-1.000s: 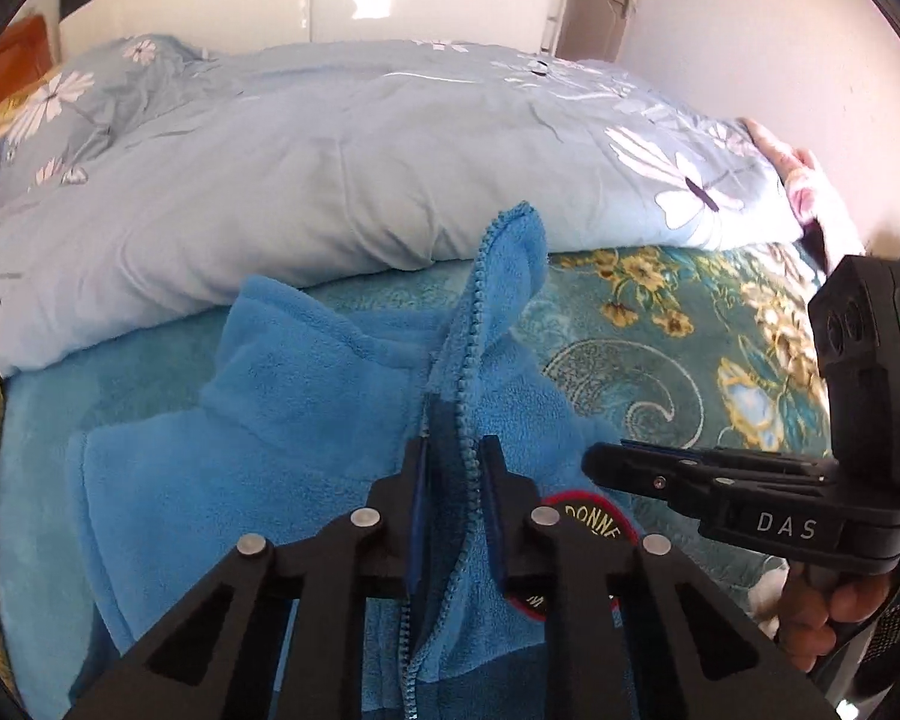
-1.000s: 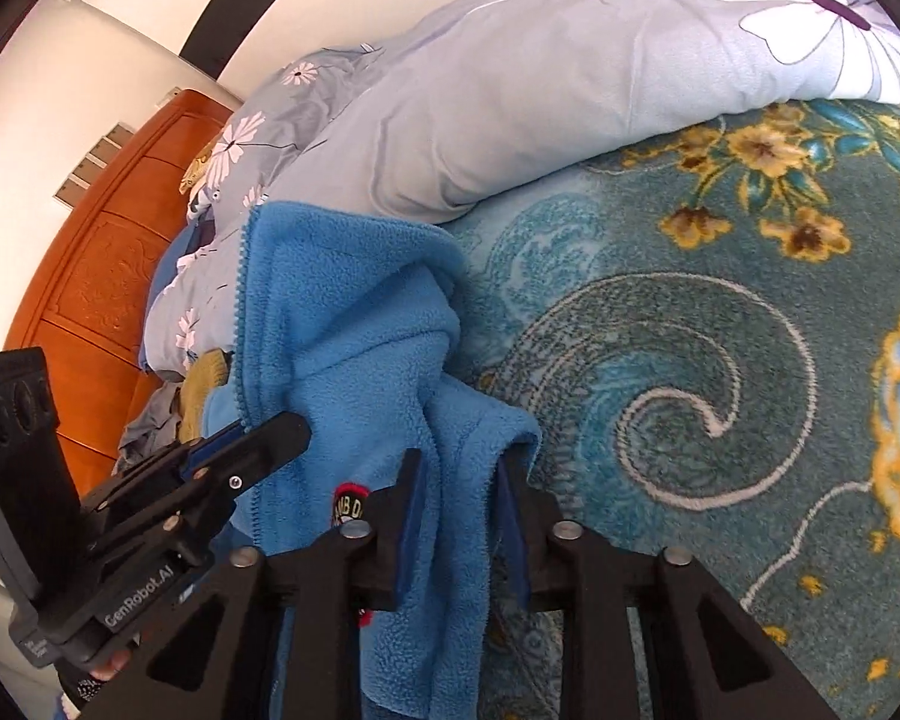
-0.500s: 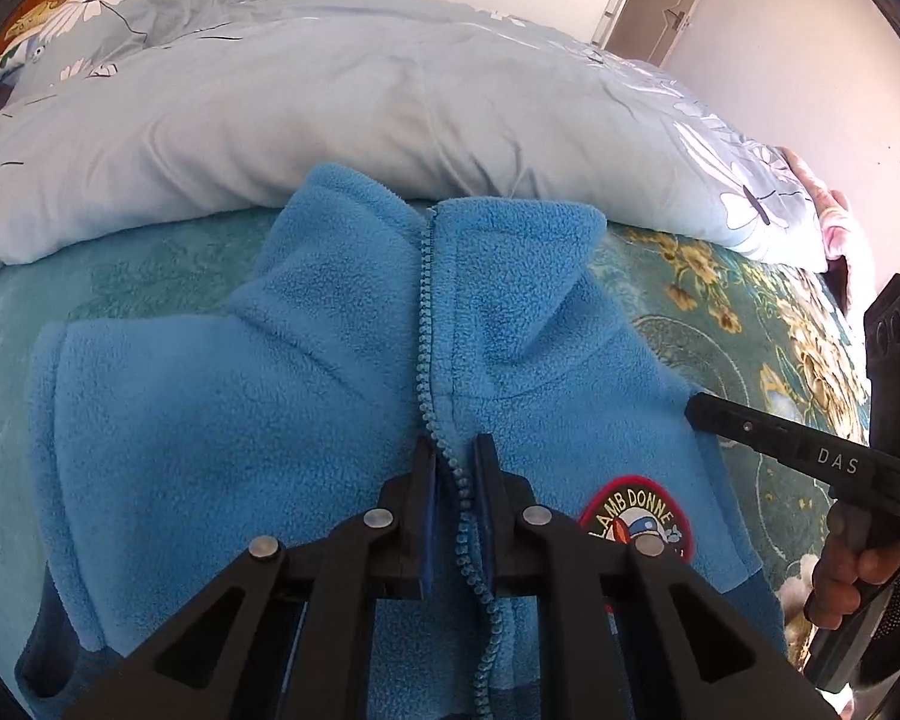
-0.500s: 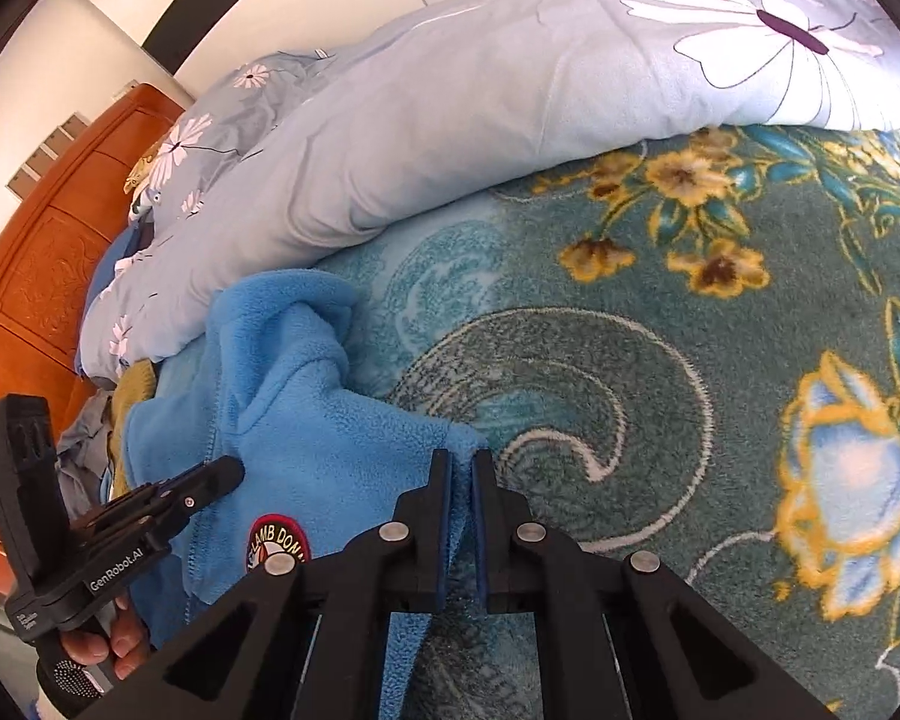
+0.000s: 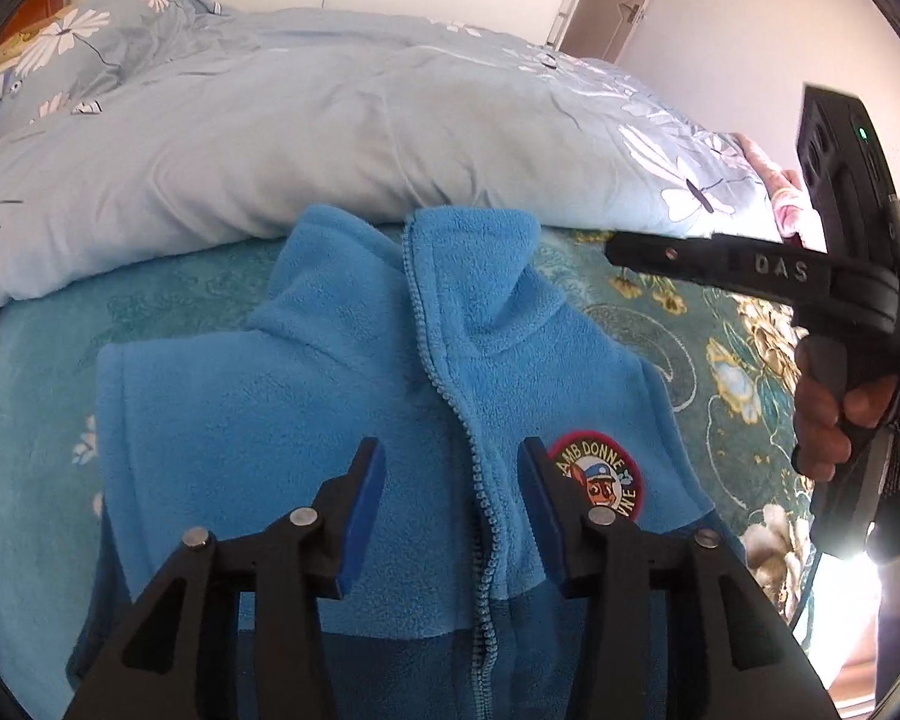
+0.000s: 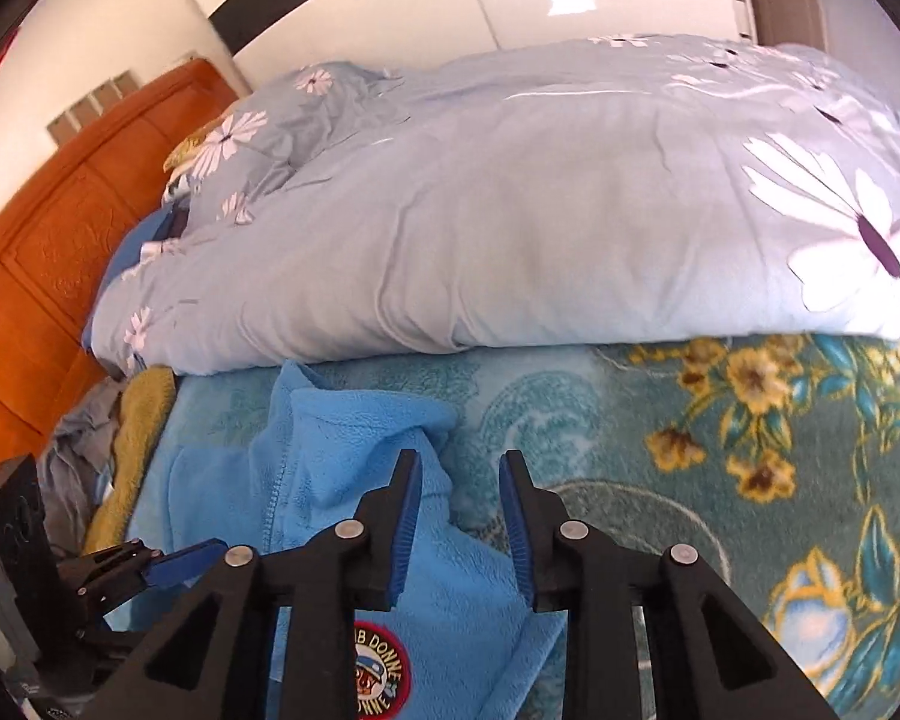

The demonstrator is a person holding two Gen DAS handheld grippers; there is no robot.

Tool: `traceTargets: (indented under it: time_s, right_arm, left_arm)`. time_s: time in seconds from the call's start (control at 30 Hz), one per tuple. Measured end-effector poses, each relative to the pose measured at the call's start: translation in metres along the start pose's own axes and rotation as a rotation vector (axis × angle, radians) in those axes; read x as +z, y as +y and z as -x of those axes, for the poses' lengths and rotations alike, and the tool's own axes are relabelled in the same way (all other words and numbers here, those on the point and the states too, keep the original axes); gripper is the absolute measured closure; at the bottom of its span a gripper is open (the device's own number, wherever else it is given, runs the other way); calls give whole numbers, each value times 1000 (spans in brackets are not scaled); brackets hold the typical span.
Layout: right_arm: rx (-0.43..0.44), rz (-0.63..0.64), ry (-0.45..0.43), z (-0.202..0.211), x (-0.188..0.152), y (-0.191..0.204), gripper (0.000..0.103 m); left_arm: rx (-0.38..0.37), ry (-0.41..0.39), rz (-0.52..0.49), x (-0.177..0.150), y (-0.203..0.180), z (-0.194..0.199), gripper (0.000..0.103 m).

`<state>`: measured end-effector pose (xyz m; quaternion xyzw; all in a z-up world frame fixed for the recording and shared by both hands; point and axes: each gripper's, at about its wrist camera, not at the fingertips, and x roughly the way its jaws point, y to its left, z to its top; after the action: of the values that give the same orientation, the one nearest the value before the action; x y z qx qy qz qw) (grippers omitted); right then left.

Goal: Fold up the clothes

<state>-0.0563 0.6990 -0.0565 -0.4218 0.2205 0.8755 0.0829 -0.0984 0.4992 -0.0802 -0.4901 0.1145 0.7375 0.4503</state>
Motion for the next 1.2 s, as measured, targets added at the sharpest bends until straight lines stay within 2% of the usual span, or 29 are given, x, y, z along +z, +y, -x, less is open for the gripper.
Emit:
traceTargets:
  time_s: [0.13, 0.2, 0.27, 0.43, 0.53, 0.63, 0.67, 0.7, 0.8, 1.0, 1.13, 1.2]
  right_arm:
    - [-90, 136, 98, -36, 10, 13, 70]
    - [-100, 167, 122, -50, 13, 13, 70]
    - [-72, 176, 129, -59, 18, 13, 70]
    - [29, 236, 163, -73, 28, 21, 68]
    - [22, 308, 172, -81, 30, 31, 68]
    - [28, 295, 158, -87, 34, 31, 68]
    - [40, 282, 168, -89, 34, 30, 74]
    - [54, 268, 178, -91, 35, 29, 85]
    - [72, 271, 186, -92, 36, 32, 93]
    - [31, 243, 121, -80, 54, 28, 95]
    - [-85, 255, 111, -81, 62, 27, 94]
    - [-88, 239, 103, -80, 61, 25, 93]
  left_arm:
    - [-30, 33, 24, -11, 1, -17, 56]
    - [-28, 36, 9, -17, 0, -19, 56]
    - [-19, 34, -13, -20, -2, -21, 63]
    - [-41, 39, -32, -21, 1, -19, 64]
    - [-52, 40, -34, -21, 3, -19, 64]
    - [-54, 36, -38, -24, 3, -19, 64]
    - [-55, 37, -38, -24, 3, -19, 64]
    - [-58, 37, -37, -24, 4, -19, 64]
    - [-65, 41, -35, -23, 5, -19, 64]
    - [-80, 29, -18, -21, 8, -14, 64]
    - [-67, 44, -9, -21, 10, -17, 64]
    - [-72, 44, -1, -22, 11, -14, 64]
